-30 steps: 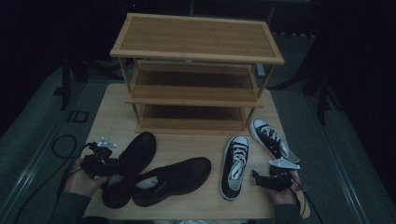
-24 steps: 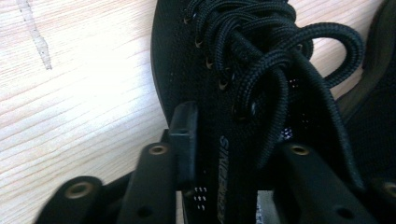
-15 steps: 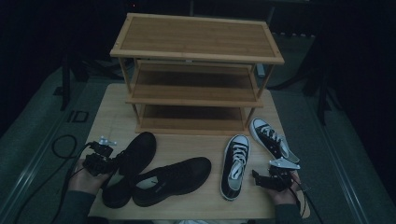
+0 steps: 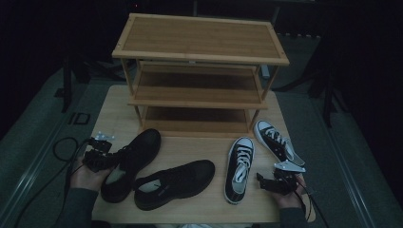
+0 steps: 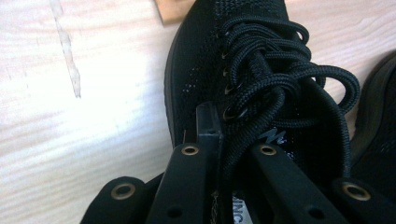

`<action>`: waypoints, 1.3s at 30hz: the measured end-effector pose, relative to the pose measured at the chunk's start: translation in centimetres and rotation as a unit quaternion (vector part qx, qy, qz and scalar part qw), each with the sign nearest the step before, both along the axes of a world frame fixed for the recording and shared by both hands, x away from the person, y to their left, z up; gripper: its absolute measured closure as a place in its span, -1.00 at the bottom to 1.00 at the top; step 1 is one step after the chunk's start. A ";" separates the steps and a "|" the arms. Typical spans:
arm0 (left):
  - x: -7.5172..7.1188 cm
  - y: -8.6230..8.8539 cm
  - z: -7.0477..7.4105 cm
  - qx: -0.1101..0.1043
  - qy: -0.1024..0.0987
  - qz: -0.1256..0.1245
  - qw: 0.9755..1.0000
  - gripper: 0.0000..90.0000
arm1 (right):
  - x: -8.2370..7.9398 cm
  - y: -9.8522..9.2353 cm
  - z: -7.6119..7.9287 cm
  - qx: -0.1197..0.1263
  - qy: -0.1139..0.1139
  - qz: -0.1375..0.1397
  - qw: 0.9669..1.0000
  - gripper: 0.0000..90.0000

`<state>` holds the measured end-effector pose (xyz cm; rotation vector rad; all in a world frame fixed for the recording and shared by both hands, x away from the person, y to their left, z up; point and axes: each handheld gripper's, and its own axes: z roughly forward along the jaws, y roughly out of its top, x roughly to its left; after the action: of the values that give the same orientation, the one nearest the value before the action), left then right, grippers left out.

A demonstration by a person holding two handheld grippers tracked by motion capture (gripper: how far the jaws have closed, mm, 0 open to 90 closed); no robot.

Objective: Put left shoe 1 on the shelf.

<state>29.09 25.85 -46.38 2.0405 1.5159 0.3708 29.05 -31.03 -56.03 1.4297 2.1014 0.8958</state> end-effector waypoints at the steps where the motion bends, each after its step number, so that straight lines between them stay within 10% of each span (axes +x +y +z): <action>1: 0.2 -0.1 0.2 -0.001 -0.003 0.000 1.000 0.96 | 0.0 0.0 0.0 0.000 0.000 0.000 1.000 -0.71; 23: 6.7 -3.1 0.6 0.001 -0.026 0.012 1.000 0.95 | 0.0 0.0 0.0 0.000 0.000 0.000 1.000 -0.71; 39: 9.6 -5.3 -0.6 -0.017 -0.041 0.067 0.997 0.94 | 0.0 0.0 0.0 0.000 0.000 0.000 1.000 -0.71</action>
<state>38.67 20.51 -47.01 1.8786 1.6022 0.4722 29.05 -31.03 -56.03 1.4294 2.1015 0.8958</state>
